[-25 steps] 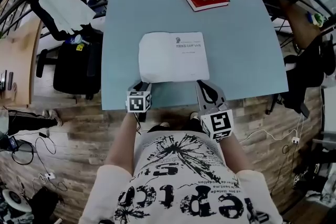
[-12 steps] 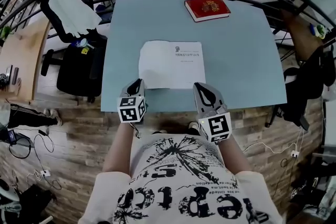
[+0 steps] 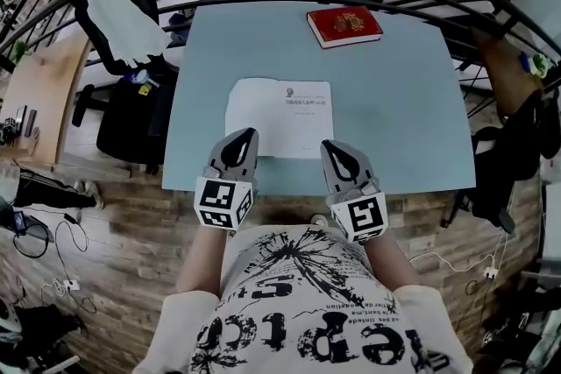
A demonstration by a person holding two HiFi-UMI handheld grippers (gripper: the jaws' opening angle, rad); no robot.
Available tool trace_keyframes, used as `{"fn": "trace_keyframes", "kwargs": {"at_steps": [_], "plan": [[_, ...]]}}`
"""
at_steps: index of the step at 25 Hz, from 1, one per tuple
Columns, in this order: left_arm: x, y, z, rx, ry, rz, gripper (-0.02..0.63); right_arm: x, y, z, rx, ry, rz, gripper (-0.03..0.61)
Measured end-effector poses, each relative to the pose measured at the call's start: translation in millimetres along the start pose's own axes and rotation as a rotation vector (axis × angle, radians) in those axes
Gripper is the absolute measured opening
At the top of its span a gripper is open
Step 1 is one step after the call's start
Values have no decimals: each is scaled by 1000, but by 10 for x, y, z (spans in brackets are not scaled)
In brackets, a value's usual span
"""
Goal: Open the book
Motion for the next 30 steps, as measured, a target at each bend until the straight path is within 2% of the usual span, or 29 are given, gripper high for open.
{"fn": "trace_keyframes", "kwargs": {"at_steps": [3, 8, 13, 19, 30], "plan": [[166, -152, -44, 36, 28, 67, 26, 79, -22, -14, 18, 4, 11, 11], [316, -299, -27, 65, 57, 94, 25, 154, -103, -34, 31, -12, -1, 9], [386, -393, -21, 88, 61, 94, 25, 240, -85, -69, 27, -19, 8, 9], [427, -421, -16, 82, 53, 102, 25, 228, -119, -59, 28, -42, -35, 9], [501, -386, 52, 82, 71, 78, 25, 303, -109, -114, 28, -17, -16, 9]]}}
Point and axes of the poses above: the fingertips, and each gripper's own axes: z forward along the fingers, x to its right, y out of its underside, the point moved 5 cm from there along -z, backward along the fingers, and after that the axes turned 15 degrees about z, right-handed, at the moved point
